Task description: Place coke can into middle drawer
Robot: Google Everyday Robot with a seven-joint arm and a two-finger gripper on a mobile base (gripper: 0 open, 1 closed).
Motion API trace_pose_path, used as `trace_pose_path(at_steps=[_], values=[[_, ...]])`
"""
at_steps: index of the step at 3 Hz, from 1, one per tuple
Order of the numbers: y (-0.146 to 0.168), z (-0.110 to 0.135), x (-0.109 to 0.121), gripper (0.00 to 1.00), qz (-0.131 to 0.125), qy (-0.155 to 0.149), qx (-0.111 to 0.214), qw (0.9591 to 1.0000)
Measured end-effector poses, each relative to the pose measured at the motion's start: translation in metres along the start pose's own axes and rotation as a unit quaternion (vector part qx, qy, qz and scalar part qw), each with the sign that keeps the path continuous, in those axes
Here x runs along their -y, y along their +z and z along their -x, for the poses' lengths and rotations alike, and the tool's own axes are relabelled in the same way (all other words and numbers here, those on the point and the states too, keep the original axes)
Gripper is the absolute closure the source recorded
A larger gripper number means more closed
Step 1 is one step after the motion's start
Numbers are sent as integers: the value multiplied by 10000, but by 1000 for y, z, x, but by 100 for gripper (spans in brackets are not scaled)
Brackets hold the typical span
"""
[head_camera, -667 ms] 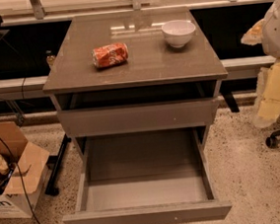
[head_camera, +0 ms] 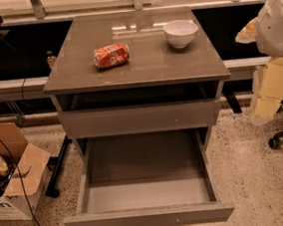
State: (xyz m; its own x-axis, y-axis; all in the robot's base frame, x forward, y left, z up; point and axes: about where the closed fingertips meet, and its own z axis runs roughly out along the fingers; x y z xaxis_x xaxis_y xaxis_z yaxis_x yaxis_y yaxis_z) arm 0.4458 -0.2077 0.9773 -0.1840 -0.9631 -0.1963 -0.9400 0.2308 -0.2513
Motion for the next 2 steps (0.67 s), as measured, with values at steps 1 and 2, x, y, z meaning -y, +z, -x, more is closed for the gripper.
trace_pose_path(at_steps=[1, 2], values=[[9, 20, 10, 0, 68, -395, 20, 9992], [23, 52, 31, 0, 121, -931, 164, 9954]])
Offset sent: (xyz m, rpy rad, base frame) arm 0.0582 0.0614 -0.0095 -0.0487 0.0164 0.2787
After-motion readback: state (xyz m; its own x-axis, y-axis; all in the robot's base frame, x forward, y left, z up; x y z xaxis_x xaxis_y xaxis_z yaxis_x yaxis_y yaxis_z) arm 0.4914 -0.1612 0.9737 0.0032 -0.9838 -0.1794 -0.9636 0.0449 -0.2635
